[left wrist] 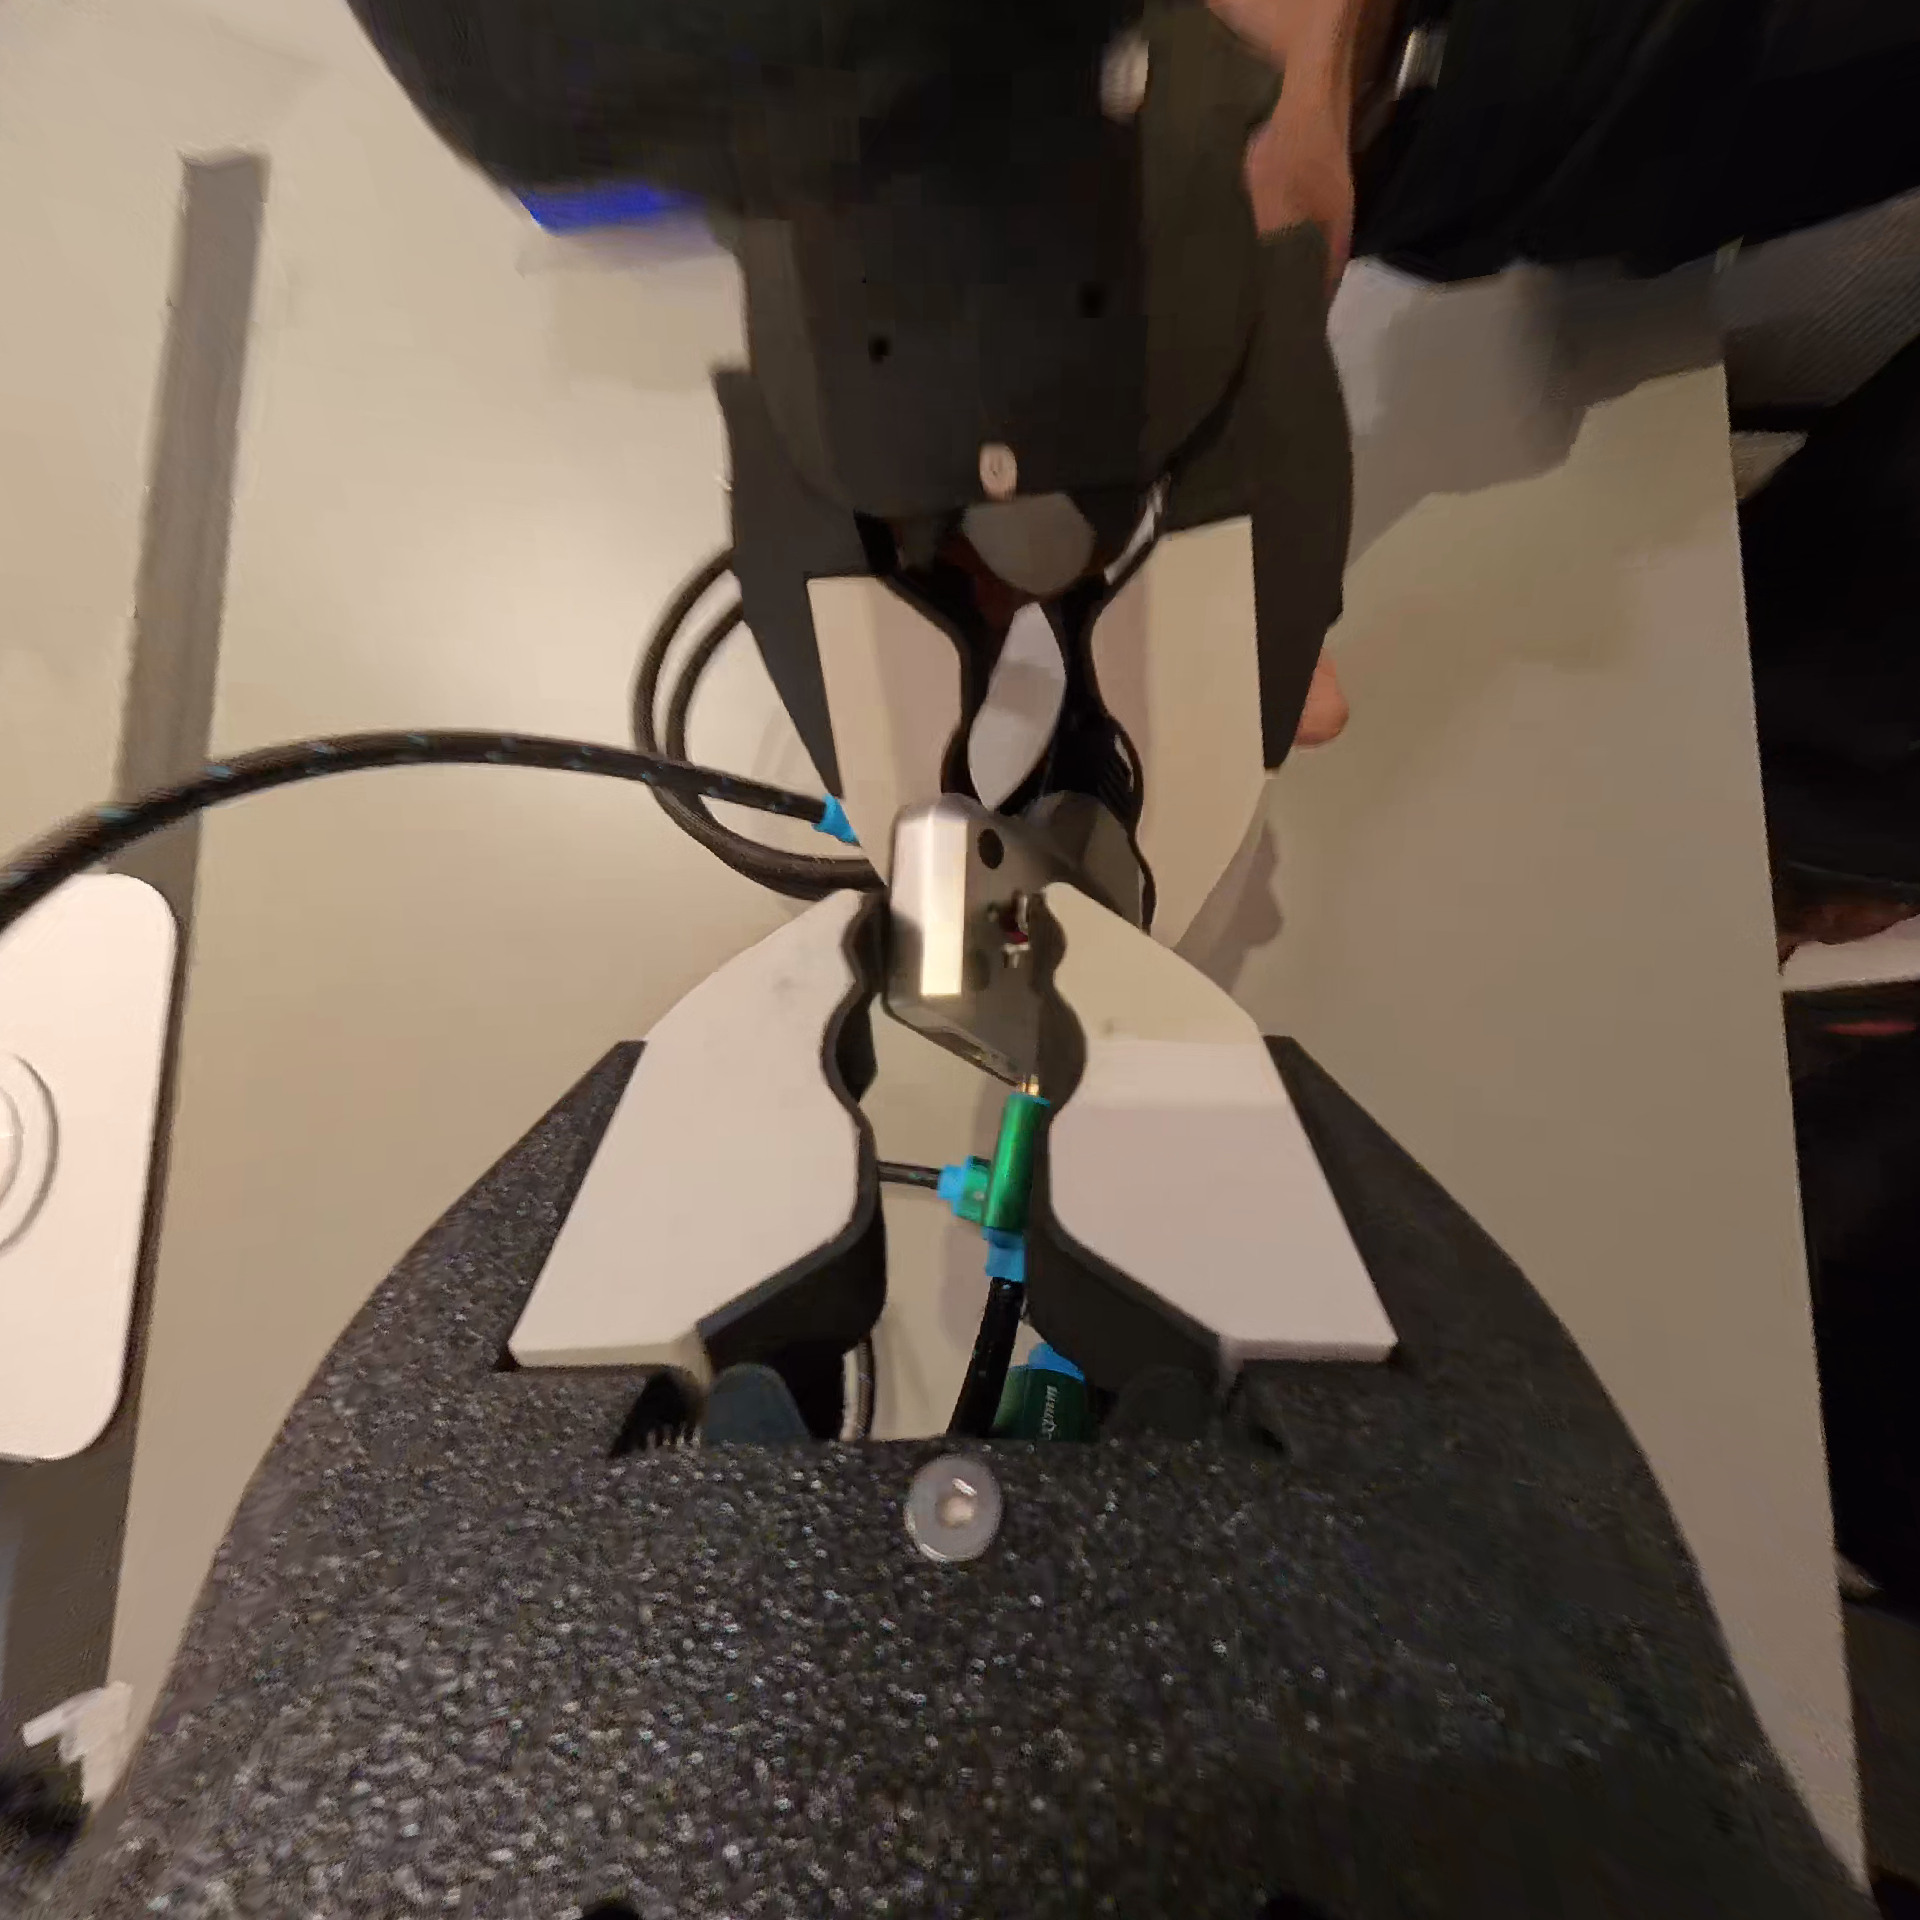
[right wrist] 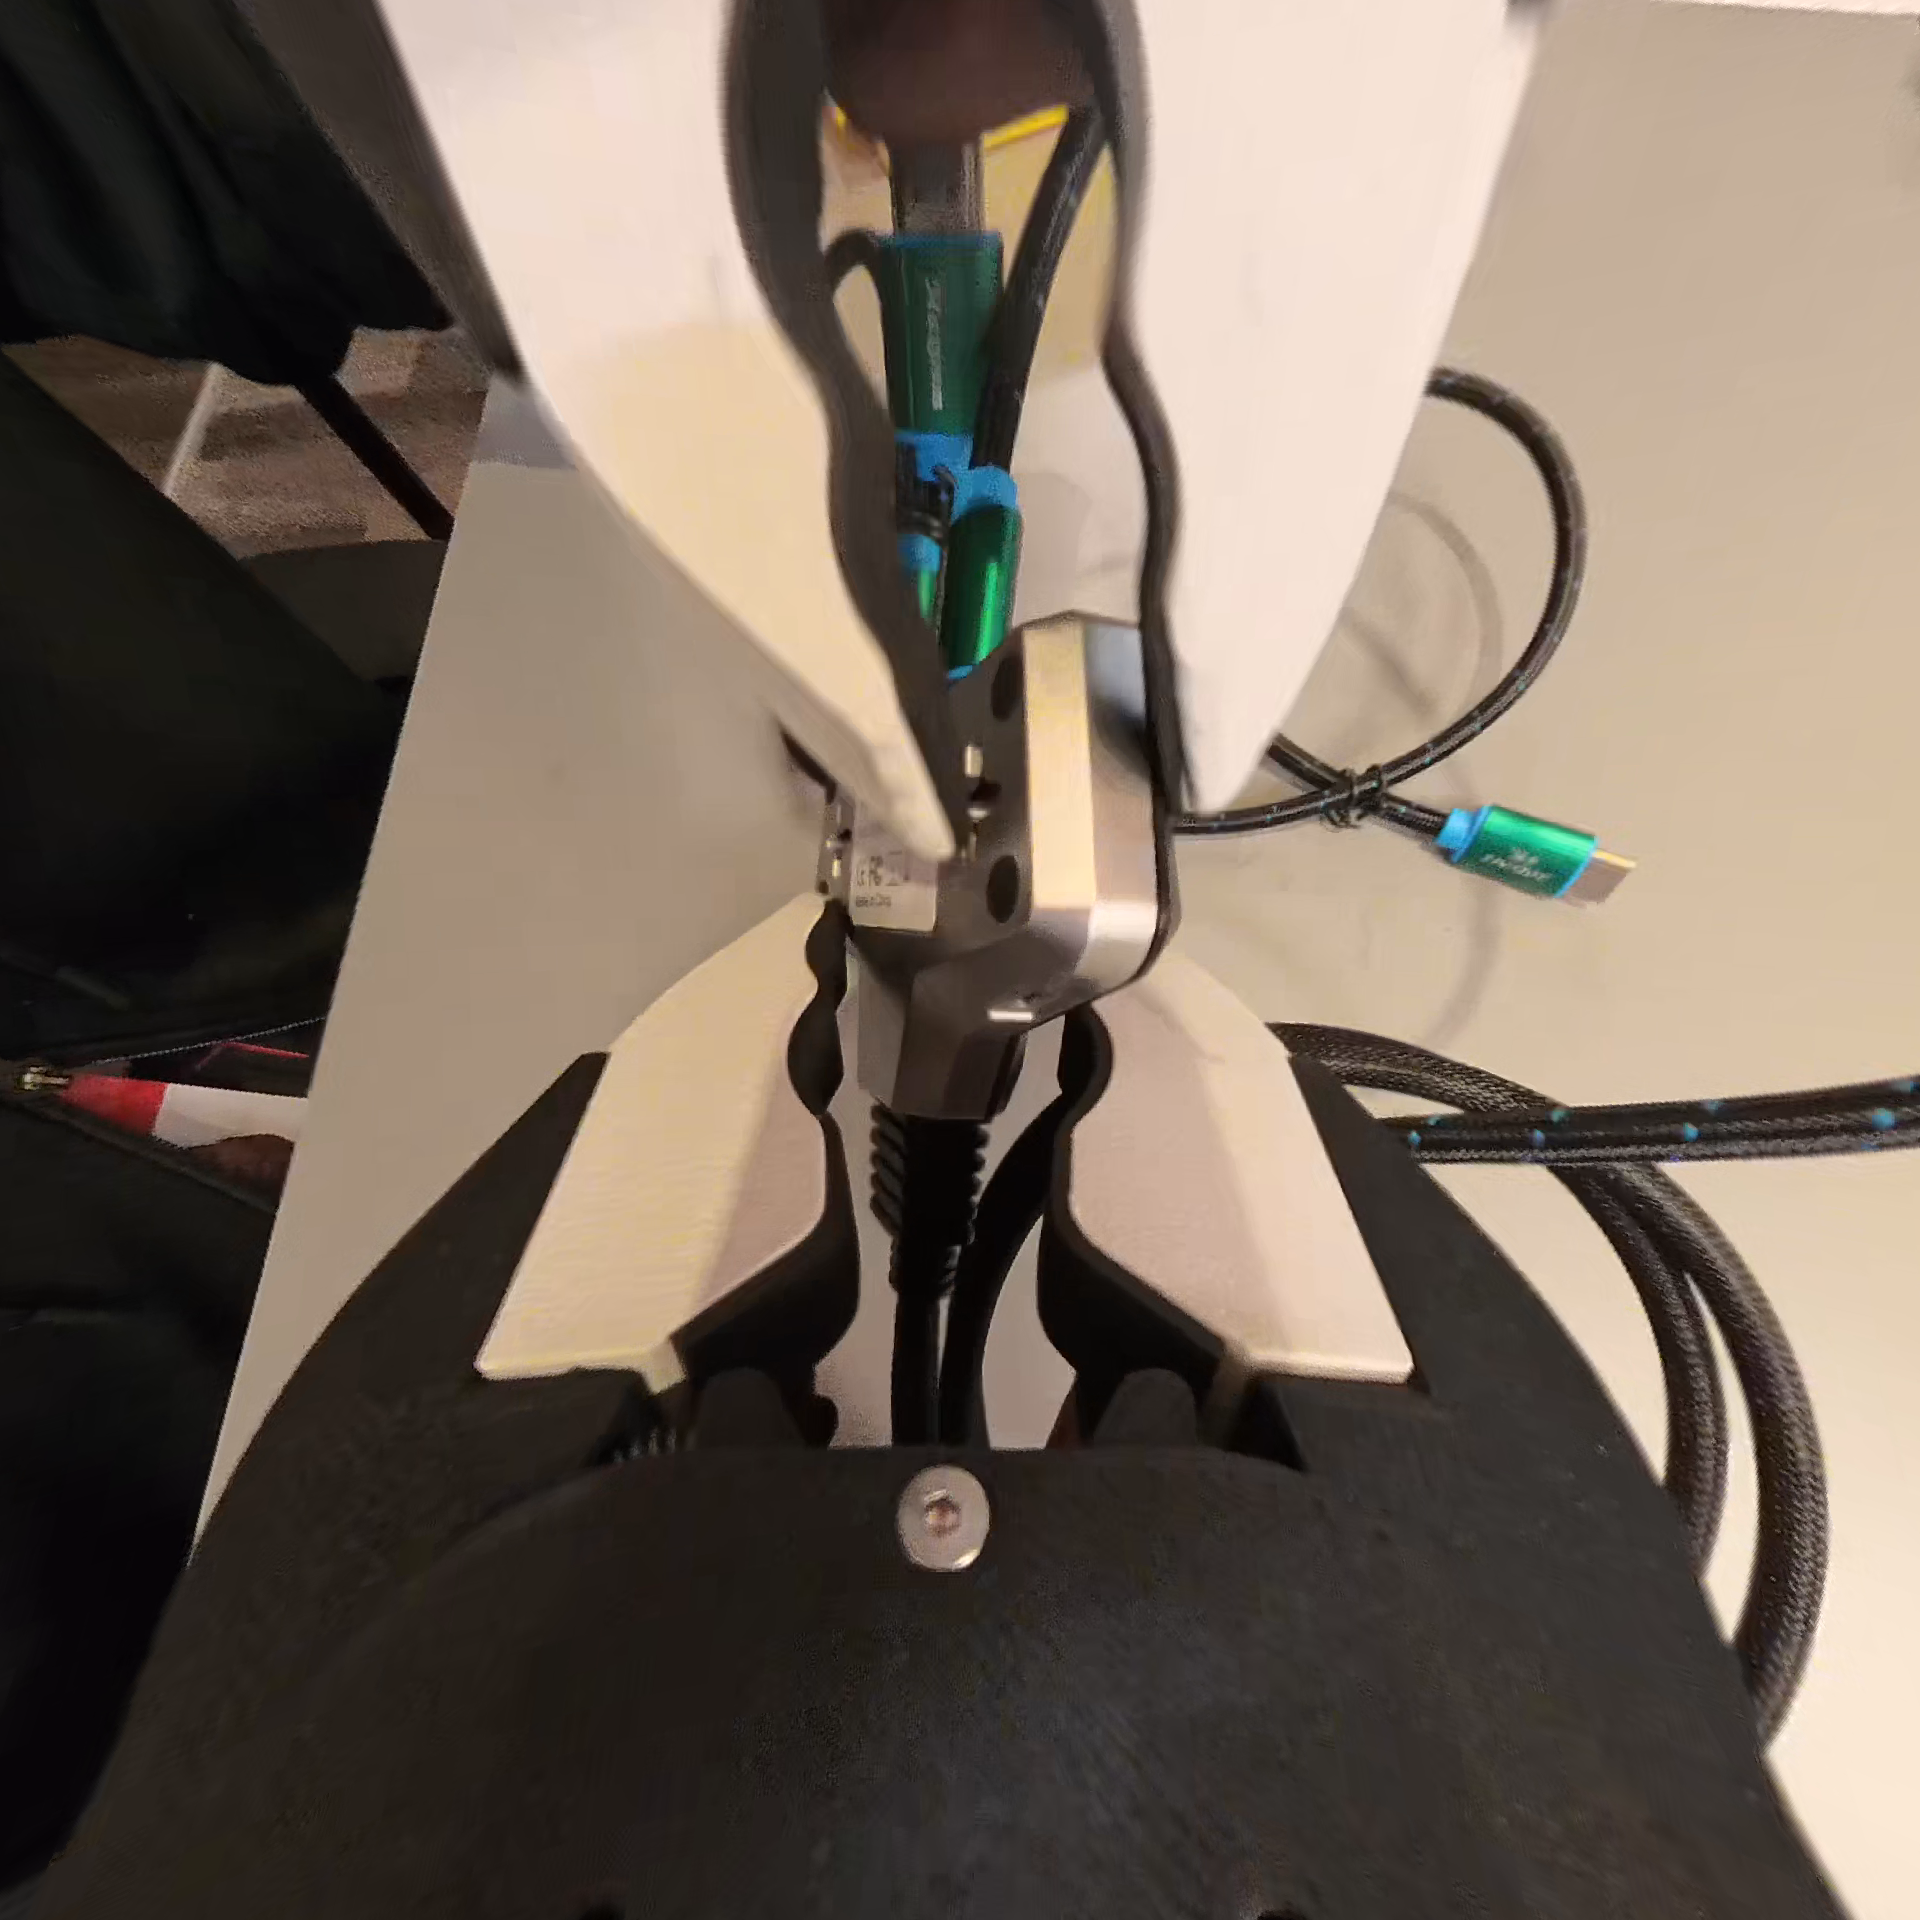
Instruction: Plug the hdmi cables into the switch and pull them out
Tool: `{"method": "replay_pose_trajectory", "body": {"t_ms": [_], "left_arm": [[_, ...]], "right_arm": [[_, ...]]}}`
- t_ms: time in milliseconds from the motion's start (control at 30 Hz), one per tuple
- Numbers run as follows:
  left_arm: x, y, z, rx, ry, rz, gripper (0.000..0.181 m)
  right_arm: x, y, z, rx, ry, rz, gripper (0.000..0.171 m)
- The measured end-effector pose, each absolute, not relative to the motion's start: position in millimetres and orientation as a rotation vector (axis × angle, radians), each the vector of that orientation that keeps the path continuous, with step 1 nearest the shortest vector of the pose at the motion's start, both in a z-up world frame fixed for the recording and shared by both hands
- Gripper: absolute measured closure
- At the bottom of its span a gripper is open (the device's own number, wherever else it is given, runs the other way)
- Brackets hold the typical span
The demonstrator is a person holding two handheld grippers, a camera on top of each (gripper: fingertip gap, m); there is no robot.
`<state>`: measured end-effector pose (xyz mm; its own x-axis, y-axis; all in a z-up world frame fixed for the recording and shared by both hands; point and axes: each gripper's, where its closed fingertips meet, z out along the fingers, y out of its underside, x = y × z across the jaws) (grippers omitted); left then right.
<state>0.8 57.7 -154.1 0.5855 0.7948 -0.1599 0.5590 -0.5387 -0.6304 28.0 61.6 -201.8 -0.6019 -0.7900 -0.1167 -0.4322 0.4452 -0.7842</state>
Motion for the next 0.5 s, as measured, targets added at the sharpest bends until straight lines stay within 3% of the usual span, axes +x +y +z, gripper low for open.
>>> {"method": "replay_pose_trajectory", "body": {"t_ms": [67,267,500], "left_arm": [[0,69,-136,-2.187,-0.976,0.604,0.175],[8,62,-101,-1.989,-0.900,0.661,0.154],[48,37,-34,-1.533,-0.684,0.768,0.152]], "right_arm": [[25,62,-213,-0.993,2.240,-0.994,0.134],[17,64,-218,-0.945,2.225,-1.058,0.146],[-7,62,-214,-0.813,2.179,-1.121,0.148]]}}
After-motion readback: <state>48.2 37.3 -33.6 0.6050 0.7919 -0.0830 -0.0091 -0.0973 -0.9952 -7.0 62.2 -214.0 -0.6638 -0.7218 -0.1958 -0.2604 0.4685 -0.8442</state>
